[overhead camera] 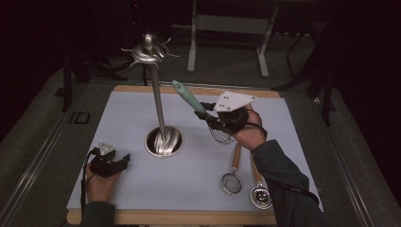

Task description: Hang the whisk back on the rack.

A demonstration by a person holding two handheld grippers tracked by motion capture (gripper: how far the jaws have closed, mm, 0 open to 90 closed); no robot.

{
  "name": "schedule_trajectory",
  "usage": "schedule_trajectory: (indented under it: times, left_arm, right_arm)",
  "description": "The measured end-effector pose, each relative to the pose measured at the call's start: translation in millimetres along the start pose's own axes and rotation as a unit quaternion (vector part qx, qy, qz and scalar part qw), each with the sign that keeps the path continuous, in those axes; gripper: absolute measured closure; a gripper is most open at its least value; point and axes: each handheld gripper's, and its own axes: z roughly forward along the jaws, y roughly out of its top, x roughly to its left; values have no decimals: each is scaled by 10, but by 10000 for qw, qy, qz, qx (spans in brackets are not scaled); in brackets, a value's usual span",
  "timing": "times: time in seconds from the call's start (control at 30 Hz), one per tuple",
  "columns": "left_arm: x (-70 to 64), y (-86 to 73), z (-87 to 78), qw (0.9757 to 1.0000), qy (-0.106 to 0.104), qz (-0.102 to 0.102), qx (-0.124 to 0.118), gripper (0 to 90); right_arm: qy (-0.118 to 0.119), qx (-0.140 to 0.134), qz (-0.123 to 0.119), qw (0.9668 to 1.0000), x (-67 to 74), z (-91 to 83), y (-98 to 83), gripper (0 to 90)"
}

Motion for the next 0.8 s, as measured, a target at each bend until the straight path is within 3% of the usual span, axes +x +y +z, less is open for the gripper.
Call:
schedule_trajectory:
  times: [0.6,0.8]
  left_arm:
    - [-4,-1,-1,10000,15,10,-8,405]
    - [-49,-10,-18,9997,112,215,-75,447]
  right_arm:
    - [-18,-263,-28,9996,-63,-74,124,691]
    - [-19,-332,-54,9994,-62,-80,185,691]
